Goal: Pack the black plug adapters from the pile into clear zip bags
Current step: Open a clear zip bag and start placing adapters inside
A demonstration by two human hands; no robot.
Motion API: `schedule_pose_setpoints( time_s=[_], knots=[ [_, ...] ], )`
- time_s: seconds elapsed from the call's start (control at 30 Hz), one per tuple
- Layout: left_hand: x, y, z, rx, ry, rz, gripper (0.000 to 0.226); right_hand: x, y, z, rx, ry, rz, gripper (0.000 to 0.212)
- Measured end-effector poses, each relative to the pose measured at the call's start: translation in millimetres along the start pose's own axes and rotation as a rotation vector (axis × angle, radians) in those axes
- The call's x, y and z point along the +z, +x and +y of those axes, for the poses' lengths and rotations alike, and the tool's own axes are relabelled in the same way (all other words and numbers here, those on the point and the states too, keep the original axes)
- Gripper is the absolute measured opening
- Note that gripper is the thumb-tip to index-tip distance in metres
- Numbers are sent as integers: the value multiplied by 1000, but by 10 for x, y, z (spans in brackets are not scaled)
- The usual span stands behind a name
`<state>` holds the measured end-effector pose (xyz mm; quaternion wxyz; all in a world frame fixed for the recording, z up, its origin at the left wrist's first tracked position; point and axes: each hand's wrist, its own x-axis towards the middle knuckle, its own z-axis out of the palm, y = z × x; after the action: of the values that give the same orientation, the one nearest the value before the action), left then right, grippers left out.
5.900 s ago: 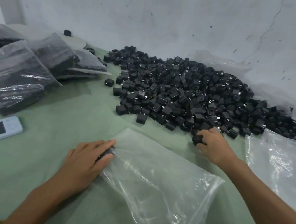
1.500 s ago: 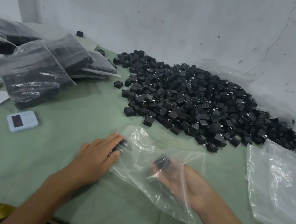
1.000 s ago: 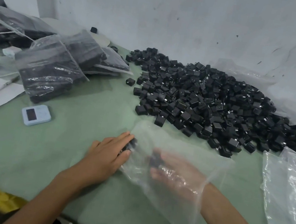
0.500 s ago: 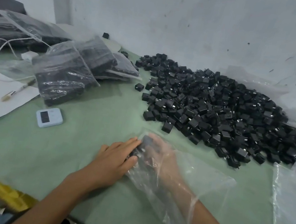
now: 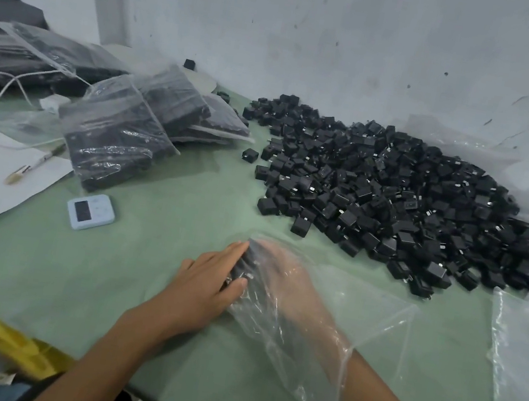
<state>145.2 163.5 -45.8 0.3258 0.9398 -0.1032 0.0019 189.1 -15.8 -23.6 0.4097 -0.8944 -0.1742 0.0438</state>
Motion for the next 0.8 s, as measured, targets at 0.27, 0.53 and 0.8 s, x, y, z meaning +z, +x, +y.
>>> schedule_pose_setpoints(
  time_s=[0.27, 0.53, 0.8],
  knots=[
    [-27, 54, 80, -18, 139, -88, 56, 35, -49, 68, 67, 76, 21, 38],
    [-74, 106, 87, 63, 221, -144, 53, -32, -27, -17, 73, -47, -19, 41],
    [-79, 108, 147, 43, 177, -129, 65, 53, -6, -95, 33, -111, 15, 34]
  ],
)
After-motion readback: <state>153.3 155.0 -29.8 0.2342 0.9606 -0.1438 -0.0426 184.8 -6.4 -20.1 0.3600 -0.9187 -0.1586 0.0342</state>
